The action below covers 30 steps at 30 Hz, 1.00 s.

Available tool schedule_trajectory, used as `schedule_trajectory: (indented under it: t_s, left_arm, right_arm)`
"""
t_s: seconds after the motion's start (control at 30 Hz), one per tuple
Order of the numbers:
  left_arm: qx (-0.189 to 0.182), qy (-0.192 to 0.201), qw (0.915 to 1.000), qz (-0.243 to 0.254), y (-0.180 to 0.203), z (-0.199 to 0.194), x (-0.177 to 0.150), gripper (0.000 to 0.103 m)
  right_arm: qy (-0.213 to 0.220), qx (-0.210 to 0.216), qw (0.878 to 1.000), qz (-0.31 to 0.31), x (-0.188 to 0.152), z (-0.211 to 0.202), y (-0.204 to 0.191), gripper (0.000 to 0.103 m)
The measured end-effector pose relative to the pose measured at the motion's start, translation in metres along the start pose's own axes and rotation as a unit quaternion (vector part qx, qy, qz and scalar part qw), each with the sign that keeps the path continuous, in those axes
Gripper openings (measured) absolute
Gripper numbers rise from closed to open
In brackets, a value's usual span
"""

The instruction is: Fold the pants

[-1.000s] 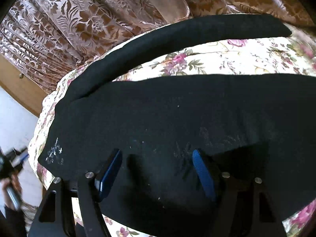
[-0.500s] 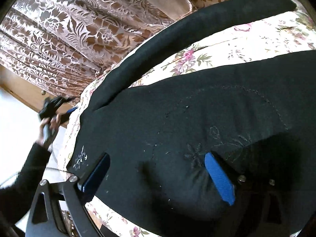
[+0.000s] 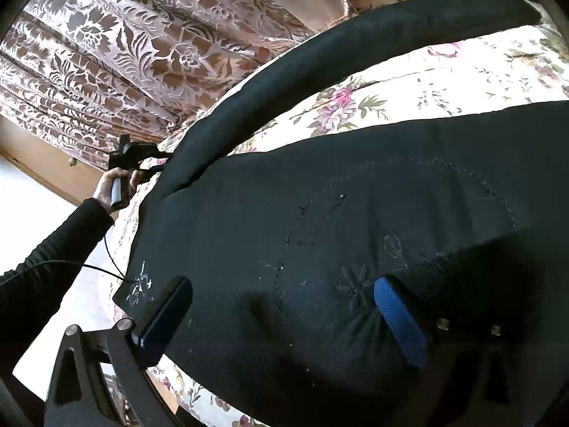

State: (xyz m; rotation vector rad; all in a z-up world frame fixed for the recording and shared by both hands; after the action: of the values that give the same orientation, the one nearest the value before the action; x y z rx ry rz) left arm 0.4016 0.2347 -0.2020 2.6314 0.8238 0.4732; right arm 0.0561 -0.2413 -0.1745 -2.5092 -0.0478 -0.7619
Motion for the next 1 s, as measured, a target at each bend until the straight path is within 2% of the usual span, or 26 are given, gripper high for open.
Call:
schedule_trajectory:
  t_s: [0.17, 0.2, 0.33, 0.5, 0.57, 0.67, 0.73, 0.9, 0.97, 1.0]
  left_arm:
    - [-0.086, 0.051, 0.9948, 0.019, 0.012, -0.059, -0.022, 0.008]
    - [-0.115, 0.065, 0.9909, 0.025, 0.015, -0.08, -0.031, 0.008]
    - [-0.177, 0.094, 0.9783, 0.052, 0.021, -0.133, -0.063, 0.007]
    - [-0.243, 0.114, 0.9604, 0.075, -0.007, -0.197, -0.135, 0.007]
    - [-0.262, 0.116, 0.9553, 0.07, -0.023, -0.214, -0.157, 0.007]
    - [-0.285, 0.125, 0.9478, 0.07, -0.041, -0.235, -0.186, 0.007]
    - [-0.287, 0.129, 0.9457, 0.08, -0.049, -0.243, -0.205, 0.007]
    - [-0.288, 0.114, 0.946, 0.096, -0.057, -0.243, -0.235, 0.007]
    - [-0.289, 0.111, 0.9457, 0.099, -0.058, -0.243, -0.241, 0.007]
    - [-0.29, 0.111, 0.9452, 0.101, -0.059, -0.244, -0.242, 0.007]
  right_arm:
    - [0.002, -0.01, 1.0, -0.001, 0.0, 0.001, -0.001, 0.103]
    - [0.001, -0.011, 1.0, -0.001, 0.0, 0.001, -0.001, 0.103]
    - [0.0, -0.013, 1.0, 0.002, 0.0, -0.001, -0.002, 0.103]
    - [-0.01, -0.003, 1.0, 0.011, 0.008, -0.008, -0.001, 0.102]
    - [-0.007, -0.001, 1.0, 0.015, 0.018, -0.012, 0.001, 0.101]
    - [0.011, 0.009, 1.0, 0.011, 0.043, -0.019, 0.0, 0.089]
    - [0.018, 0.005, 1.0, 0.007, 0.063, -0.02, -0.001, 0.071]
    - [0.047, 0.035, 0.998, 0.029, 0.138, -0.007, 0.001, 0.068]
    - [0.051, 0.058, 0.996, 0.054, 0.166, 0.004, 0.007, 0.068]
    - [0.053, 0.054, 0.994, 0.077, 0.181, 0.011, 0.013, 0.069]
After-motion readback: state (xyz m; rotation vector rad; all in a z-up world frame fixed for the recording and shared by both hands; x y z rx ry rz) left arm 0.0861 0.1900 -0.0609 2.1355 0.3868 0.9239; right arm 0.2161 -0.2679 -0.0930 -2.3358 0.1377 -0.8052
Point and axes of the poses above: each gripper's, at about its wrist camera, not at the fingertips, and z roughly the way its jaws point, y to its right, x to its top, the point moved 5 cm from there along z, roughly the way its jaws point, and after that the axes turned 13 degrees about -z, right-handed, at the moved point
